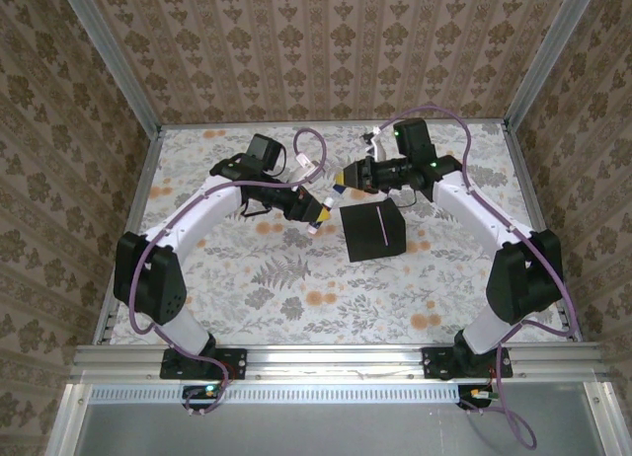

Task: Place the letter into the envelope and seal it

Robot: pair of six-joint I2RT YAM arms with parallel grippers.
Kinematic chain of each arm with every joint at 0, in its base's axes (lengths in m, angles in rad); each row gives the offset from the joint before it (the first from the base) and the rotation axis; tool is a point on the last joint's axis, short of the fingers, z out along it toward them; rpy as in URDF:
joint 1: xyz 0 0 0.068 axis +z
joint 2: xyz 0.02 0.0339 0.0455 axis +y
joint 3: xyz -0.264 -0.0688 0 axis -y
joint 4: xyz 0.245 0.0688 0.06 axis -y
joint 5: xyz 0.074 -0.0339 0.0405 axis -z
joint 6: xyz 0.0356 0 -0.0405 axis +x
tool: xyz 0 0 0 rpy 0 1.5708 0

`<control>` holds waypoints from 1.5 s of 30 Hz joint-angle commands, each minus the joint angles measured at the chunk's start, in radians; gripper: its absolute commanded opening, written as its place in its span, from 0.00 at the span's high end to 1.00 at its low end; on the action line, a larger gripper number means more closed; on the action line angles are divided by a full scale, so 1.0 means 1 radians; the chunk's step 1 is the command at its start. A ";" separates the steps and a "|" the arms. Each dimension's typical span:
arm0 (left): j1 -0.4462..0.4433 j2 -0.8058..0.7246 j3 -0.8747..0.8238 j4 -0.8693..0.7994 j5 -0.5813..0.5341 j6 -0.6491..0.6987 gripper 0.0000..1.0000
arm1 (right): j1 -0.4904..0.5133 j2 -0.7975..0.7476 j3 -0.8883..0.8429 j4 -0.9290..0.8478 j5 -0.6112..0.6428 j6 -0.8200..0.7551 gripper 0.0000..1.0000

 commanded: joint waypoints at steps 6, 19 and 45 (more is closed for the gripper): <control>0.000 0.009 0.003 -0.035 0.033 0.033 0.90 | -0.042 -0.047 0.011 -0.088 0.128 -0.024 0.82; 0.006 0.026 0.005 -0.036 0.033 0.039 0.90 | -0.118 -0.183 -0.179 -0.181 0.690 -0.077 0.80; 0.046 0.042 -0.071 0.068 0.085 0.004 0.90 | -0.067 -0.167 -0.579 0.136 1.209 0.143 0.79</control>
